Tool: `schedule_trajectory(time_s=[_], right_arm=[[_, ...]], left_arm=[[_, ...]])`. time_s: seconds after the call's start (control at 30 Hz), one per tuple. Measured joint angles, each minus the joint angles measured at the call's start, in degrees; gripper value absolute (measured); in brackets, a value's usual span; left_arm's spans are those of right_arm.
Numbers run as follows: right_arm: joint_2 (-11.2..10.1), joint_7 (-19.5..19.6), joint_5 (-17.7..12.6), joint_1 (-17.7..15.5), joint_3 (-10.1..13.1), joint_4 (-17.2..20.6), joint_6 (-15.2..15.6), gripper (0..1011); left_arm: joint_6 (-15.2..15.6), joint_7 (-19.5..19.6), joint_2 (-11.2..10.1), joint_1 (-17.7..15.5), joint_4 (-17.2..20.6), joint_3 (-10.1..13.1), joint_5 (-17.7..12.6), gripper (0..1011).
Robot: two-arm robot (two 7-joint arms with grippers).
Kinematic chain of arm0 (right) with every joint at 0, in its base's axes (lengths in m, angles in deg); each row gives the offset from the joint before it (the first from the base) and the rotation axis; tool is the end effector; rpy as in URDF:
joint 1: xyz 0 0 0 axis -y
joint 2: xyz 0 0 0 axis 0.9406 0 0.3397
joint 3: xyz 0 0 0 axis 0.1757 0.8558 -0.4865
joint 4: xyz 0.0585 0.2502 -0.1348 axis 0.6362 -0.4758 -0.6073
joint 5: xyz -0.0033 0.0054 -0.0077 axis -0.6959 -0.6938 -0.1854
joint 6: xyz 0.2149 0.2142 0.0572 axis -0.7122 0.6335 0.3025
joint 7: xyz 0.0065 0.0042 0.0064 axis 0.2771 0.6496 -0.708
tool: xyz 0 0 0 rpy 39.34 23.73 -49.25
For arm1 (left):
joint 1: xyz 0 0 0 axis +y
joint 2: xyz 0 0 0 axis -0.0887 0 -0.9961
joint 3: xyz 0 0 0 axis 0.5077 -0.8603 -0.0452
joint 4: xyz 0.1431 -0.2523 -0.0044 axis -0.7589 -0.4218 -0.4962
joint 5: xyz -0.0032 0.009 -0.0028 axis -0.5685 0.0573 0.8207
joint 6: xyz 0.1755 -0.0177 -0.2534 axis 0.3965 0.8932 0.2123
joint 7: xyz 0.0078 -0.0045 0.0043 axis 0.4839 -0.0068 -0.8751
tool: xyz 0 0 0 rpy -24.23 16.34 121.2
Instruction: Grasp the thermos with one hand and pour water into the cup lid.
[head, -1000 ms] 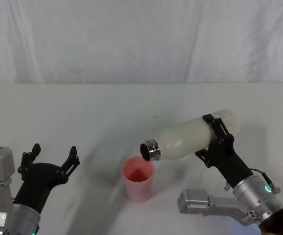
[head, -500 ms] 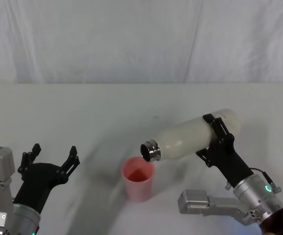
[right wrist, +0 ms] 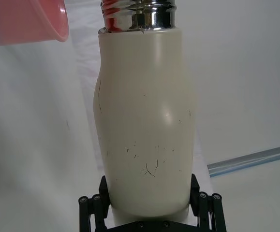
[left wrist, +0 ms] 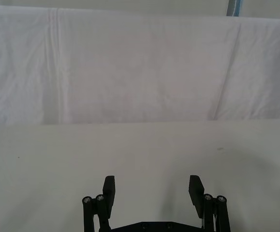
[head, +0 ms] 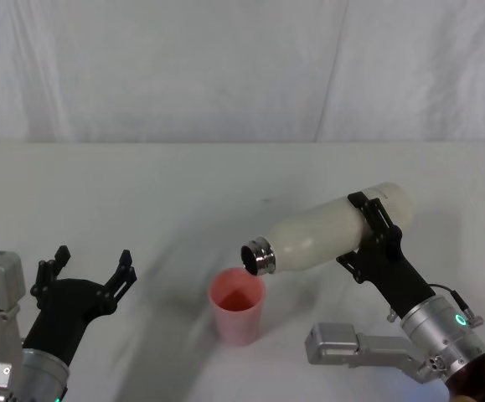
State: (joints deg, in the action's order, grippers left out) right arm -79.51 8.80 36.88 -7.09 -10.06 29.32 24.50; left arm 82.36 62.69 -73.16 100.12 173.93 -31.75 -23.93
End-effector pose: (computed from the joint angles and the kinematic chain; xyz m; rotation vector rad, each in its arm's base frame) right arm 0.3498 0.0419 -0.3220 -0.6011 -1.3560 -0.9802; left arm 0.2529 0.0375 -0.2852 -0.0381 0.0140 1.4462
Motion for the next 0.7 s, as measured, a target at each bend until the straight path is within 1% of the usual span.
schedule_trajectory(time_s=[0.7], right_arm=[[-0.33, 0.13, 0.57, 0.64, -0.67, -0.40, -0.02, 957]], left_arm=[[0.00, 0.00, 0.00, 0.00, 0.00, 0.00, 0.00, 1001]])
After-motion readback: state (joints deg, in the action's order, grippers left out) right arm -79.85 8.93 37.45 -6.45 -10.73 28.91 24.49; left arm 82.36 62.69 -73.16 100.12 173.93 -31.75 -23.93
